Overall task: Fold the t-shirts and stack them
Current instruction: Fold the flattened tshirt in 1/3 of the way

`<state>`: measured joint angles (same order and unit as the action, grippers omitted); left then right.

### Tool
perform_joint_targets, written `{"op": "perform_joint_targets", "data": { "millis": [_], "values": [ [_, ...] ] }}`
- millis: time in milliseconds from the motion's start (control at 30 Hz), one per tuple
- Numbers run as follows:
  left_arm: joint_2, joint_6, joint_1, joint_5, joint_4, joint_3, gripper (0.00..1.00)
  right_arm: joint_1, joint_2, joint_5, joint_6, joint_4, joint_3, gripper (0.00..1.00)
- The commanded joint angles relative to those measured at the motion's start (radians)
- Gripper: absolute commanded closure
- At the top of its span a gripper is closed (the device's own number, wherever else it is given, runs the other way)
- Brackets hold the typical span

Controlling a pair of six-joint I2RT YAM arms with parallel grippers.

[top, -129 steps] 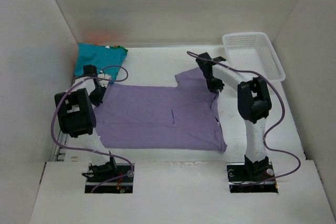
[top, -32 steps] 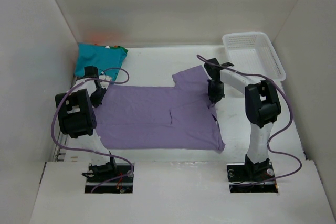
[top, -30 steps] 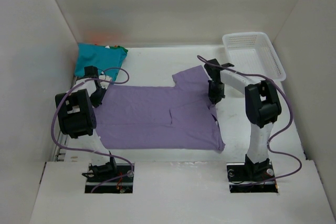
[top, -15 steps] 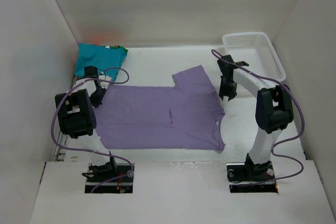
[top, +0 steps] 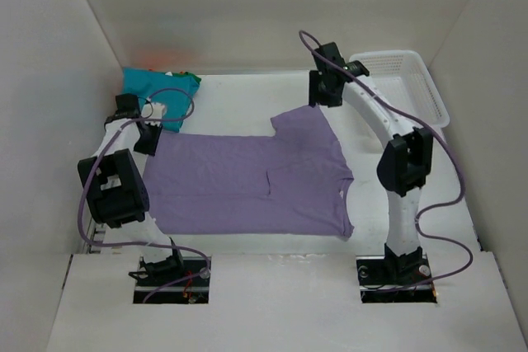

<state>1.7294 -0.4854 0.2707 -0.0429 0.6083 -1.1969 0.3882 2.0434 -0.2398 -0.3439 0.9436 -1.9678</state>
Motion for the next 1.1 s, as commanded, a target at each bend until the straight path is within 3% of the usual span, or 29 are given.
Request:
{"op": "perform_joint_targets", "data": {
  "millis": [0,133,467,600,733,833,867,933,1000,1067],
  "values": [
    [-0.002,0.062,0.008,-0.088,-0.004,-0.087,0.74,-0.045,0.171,0.011,-0.003,0.021,-0.220,0.43],
    [0.097,0.135,0.017,-0.087,-0.002,-0.165,0.66,-0.093,0.371,0.063,-0.070,0.067,-0.460,0.31],
    [0.288,0.217,0.017,-0.045,0.024,-0.339,0.52,-0.108,0.586,0.229,-0.266,0.087,-0.617,0.33],
    [0.326,0.217,0.011,-0.018,0.025,-0.348,0.49,-0.108,0.626,0.303,-0.313,0.089,-0.645,0.39],
    [0.351,0.223,0.011,-0.026,0.027,-0.342,0.49,-0.107,0.637,0.326,-0.311,0.084,-0.649,0.63],
    [0.364,0.222,-0.003,-0.037,0.030,-0.337,0.53,-0.107,0.640,0.336,-0.314,0.084,-0.648,0.80],
    [0.369,0.219,-0.009,-0.043,0.030,-0.337,0.57,-0.107,0.638,0.338,-0.311,0.084,-0.648,0.90],
    [0.374,0.215,-0.024,-0.061,0.031,-0.336,0.67,-0.107,0.632,0.332,-0.302,0.087,-0.640,0.97],
    [0.374,0.215,-0.035,-0.072,0.031,-0.333,0.78,-0.107,0.612,0.317,-0.293,0.083,-0.617,0.97],
    [0.368,0.212,-0.038,-0.074,0.031,-0.326,0.86,-0.107,0.577,0.265,-0.276,0.072,-0.599,0.81]
  ]
}}
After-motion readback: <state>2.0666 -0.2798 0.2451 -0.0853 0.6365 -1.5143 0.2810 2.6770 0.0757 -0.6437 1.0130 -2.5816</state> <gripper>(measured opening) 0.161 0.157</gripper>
